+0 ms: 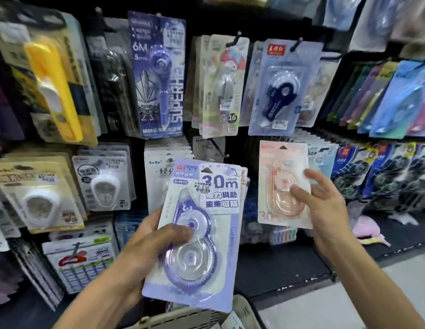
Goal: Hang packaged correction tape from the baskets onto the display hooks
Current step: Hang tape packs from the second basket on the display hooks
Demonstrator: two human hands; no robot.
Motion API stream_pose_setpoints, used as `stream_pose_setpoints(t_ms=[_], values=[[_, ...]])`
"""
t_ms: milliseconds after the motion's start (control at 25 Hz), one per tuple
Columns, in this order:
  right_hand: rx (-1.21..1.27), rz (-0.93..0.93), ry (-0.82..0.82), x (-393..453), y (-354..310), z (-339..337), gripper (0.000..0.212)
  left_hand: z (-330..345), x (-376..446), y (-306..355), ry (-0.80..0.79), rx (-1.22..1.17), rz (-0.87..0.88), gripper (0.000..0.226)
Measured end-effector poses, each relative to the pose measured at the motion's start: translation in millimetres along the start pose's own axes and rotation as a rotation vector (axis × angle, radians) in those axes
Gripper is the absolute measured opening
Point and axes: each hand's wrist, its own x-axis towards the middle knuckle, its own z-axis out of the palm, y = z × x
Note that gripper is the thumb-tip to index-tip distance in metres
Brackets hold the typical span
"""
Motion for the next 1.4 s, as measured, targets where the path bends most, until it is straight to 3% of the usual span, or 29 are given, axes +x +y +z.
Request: stream_pose_setpoints(t_ms=[120,240,360,400,480,560,640,840,1000,1160,1400], values=[[-0.056,0.042,-0.009,-1,17,-13,0.023,-8,8,4,-0.018,0.029,0.031,0.078],[-0.151,0.005,0.003,5,19,-9,0.017,-6,18,-5,0.019,-0.017,0.061,0.072],[-0.653,-0.132,0.01,6,9,10,0.028,10,26,-13,0.059,-0.077,0.105,0.059],[-0.687,-0.21,0.011,-3,7,18,0.031,13,29,-15,0.069,-0.079,0.122,0.063],[-0.46,-0.199,-0.201,-40,3,35,0.036,19,34,-18,0.087,-0.047,0.146,0.072],[-0.237,-0.024,-0.496,-73,3,51,0.049,22,38,-19,0.092,0.014,0.184,0.072],[-0.082,0.049,-0.56,-87,6,60,0.047,21,39,-17,0.075,0.051,0.194,0.073],[0.25,0.124,-0.202,-72,7,51,0.039,9,36,-15,0.125,0.11,0.169,0.07],[0.049,0.081,0.097,-52,17,20,0.018,5,34,-12,0.116,0.071,0.177,0.057],[0.018,0.051,0.21,-44,19,4,0.025,5,33,-12,0.1,0.061,0.184,0.062],[0.003,0.011,0.279,-33,21,-1,0.012,7,31,-12,0.139,0.104,0.206,0.067]])
